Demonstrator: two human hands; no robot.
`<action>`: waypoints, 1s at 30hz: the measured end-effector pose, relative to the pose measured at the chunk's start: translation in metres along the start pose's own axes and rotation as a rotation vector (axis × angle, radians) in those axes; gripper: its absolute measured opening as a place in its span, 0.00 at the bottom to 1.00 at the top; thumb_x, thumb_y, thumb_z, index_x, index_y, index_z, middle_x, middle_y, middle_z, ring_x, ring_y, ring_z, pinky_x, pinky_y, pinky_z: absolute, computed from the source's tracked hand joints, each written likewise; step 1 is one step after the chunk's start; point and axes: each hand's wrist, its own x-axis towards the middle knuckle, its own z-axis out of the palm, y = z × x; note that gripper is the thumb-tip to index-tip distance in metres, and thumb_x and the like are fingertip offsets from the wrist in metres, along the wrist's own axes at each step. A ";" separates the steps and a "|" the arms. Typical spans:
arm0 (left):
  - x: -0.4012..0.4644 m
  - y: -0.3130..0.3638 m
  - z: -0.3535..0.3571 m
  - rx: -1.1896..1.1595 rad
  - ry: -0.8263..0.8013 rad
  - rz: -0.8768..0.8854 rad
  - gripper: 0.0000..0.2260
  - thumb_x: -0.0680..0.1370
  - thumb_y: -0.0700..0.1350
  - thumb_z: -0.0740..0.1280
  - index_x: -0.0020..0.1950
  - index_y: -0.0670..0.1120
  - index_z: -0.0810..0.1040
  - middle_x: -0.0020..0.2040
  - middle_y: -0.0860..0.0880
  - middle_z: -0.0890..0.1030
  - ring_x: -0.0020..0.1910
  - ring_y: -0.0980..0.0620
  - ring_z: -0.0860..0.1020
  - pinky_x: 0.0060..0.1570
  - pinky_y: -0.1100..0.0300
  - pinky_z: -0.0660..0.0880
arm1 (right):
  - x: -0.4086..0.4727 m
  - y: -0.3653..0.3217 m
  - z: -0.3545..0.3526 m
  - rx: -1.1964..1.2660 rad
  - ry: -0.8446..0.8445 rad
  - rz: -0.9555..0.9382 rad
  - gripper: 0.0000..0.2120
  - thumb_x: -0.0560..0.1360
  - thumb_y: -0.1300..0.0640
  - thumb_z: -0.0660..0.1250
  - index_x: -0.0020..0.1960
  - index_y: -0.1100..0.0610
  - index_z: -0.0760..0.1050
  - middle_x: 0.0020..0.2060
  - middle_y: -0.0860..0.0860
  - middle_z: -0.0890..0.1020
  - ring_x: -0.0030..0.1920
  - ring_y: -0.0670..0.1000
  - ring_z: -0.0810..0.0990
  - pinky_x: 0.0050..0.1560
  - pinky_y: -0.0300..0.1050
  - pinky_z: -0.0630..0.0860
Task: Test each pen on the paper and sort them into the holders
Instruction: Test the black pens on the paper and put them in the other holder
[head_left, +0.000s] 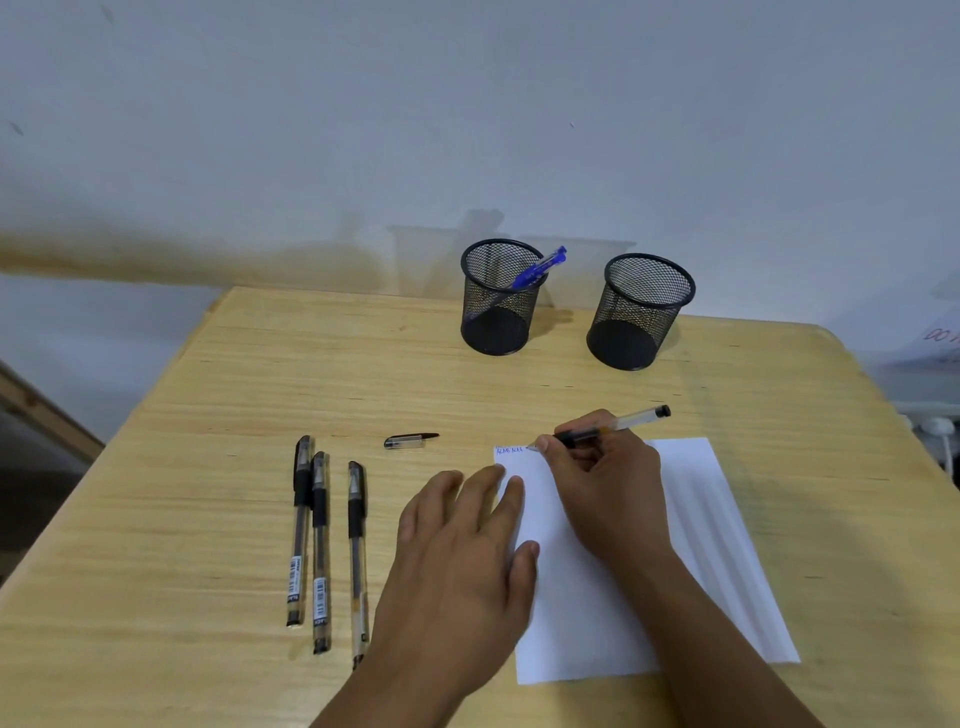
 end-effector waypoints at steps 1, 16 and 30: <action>0.000 0.000 0.000 -0.001 0.005 0.000 0.23 0.79 0.59 0.53 0.72 0.54 0.67 0.73 0.54 0.67 0.72 0.46 0.61 0.67 0.47 0.65 | 0.000 0.000 0.000 0.000 -0.006 0.002 0.05 0.74 0.53 0.72 0.42 0.50 0.77 0.30 0.36 0.79 0.37 0.32 0.80 0.38 0.25 0.74; 0.000 -0.001 0.000 -0.006 0.017 0.006 0.23 0.79 0.59 0.52 0.72 0.53 0.67 0.73 0.54 0.67 0.71 0.45 0.61 0.67 0.47 0.64 | -0.002 -0.003 -0.001 -0.048 -0.021 0.005 0.06 0.75 0.53 0.71 0.42 0.49 0.75 0.30 0.37 0.78 0.33 0.36 0.80 0.37 0.24 0.71; 0.000 0.000 0.001 -0.002 0.014 0.005 0.23 0.79 0.59 0.52 0.72 0.54 0.66 0.73 0.54 0.66 0.72 0.46 0.60 0.68 0.48 0.63 | -0.001 -0.001 0.000 -0.053 -0.001 0.028 0.04 0.76 0.52 0.71 0.44 0.52 0.77 0.30 0.36 0.77 0.33 0.36 0.79 0.36 0.23 0.70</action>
